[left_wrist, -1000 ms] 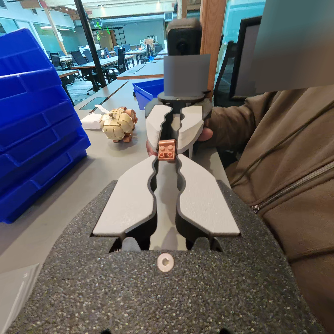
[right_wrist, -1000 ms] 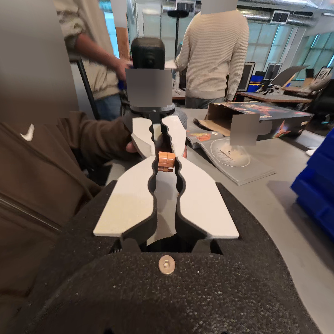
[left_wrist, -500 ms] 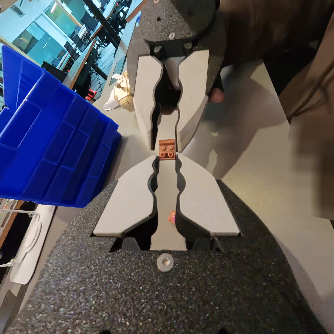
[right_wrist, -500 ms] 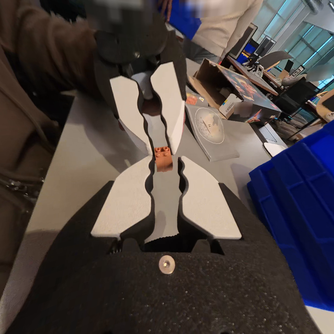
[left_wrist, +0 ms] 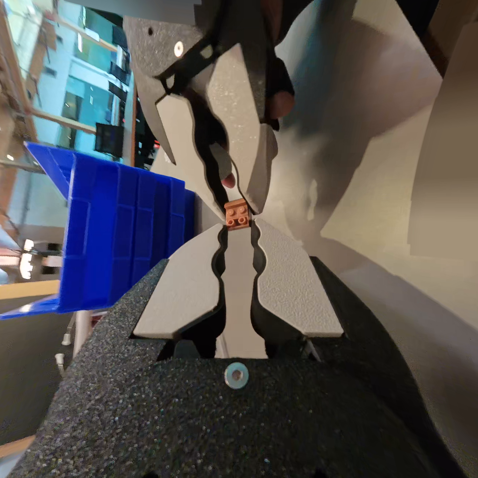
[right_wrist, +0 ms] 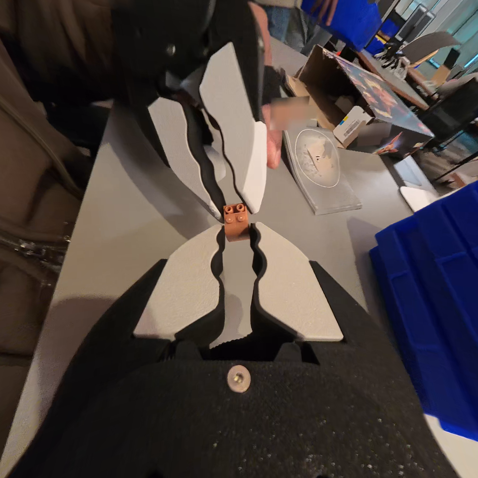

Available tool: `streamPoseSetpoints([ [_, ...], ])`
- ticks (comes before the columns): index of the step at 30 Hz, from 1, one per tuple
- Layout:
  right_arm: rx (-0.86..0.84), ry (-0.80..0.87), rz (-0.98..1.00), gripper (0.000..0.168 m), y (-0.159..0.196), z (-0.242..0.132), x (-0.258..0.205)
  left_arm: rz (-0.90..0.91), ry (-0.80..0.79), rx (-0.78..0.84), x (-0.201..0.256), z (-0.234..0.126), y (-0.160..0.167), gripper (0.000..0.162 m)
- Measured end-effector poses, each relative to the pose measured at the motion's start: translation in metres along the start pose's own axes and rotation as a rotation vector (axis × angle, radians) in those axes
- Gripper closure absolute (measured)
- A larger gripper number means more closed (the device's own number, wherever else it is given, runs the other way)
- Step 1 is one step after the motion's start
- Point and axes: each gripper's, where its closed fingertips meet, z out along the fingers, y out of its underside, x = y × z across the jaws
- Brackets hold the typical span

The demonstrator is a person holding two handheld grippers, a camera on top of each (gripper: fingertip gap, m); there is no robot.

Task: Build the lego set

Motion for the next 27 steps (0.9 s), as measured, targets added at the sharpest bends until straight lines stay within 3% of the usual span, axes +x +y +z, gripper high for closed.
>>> streamPoseSetpoints([
  [8, 0.062, -0.126, 0.244, 0.148, -0.004, -0.001, -0.003, 0.324, -0.133, -0.029, -0.001, -0.002, -0.002, 0.145],
  [10, 0.079, -0.138, 0.276, 0.148, -0.005, -0.002, -0.002, 0.325, -0.160, -0.031, -0.004, -0.001, -0.002, 0.145],
  [11, 0.102, -0.151, 0.301, 0.150, -0.009, -0.004, -0.002, 0.304, -0.192, -0.044, -0.010, 0.000, 0.002, 0.154],
  [14, 0.200, -0.137, 0.380, 0.151, -0.021, -0.010, 0.008, 0.079, -0.138, 0.016, -0.011, 0.002, 0.004, 0.155],
  [15, 0.230, -0.122, 0.398, 0.151, -0.024, -0.012, 0.012, -0.016, -0.121, 0.050, -0.013, 0.002, 0.002, 0.147],
  [17, 0.292, -0.107, 0.456, 0.151, -0.030, -0.017, 0.020, -0.188, -0.073, 0.105, -0.014, 0.000, 0.000, 0.145],
  [27, 0.611, -0.181, 0.824, 0.151, -0.055, -0.029, 0.041, -0.927, 0.019, 0.427, -0.042, -0.007, -0.028, 0.141],
])
